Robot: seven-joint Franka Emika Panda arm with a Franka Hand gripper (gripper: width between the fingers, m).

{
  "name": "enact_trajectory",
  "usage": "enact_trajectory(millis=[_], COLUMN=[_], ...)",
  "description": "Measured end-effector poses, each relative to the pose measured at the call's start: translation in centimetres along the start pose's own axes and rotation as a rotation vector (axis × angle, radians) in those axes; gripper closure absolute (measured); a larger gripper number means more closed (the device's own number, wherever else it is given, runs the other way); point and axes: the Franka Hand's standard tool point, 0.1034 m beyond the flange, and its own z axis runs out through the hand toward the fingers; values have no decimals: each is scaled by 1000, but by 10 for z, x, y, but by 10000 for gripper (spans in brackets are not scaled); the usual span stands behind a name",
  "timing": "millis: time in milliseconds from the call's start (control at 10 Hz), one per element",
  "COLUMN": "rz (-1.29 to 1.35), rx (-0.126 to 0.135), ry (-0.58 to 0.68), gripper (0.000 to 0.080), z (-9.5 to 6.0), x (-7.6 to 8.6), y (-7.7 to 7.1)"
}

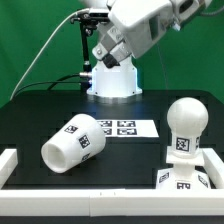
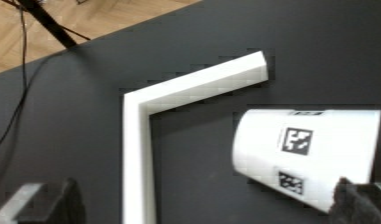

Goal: Assemble lamp

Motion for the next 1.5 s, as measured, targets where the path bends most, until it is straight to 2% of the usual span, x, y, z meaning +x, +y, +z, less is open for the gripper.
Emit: enact_trajectory(millis=[100,300,400,500,700,800,900,1000,1100,1200,1300,1400,1500], rz=[4,14,71,131,161,171,169,182,192,212,283,364,454], rx=[83,176,321,389,593,616,698,773,829,915,988,1073,1176], ry=[6,6,-44,-41,-57,-64,-70,-83,-96,-113,-145,-203,-286], gripper=[101,101,101,101,101,101,101,101,101,101,101,101,101], z=[0,1,6,14,37,37,36,42,45,49,62,71,82], x=[1,3,-3,5,-1,-2,-5,-8,-11,-16,-23,-30,-34], y=[0,2,-4,9,13,17,9,8,7,2,4,-1,-10])
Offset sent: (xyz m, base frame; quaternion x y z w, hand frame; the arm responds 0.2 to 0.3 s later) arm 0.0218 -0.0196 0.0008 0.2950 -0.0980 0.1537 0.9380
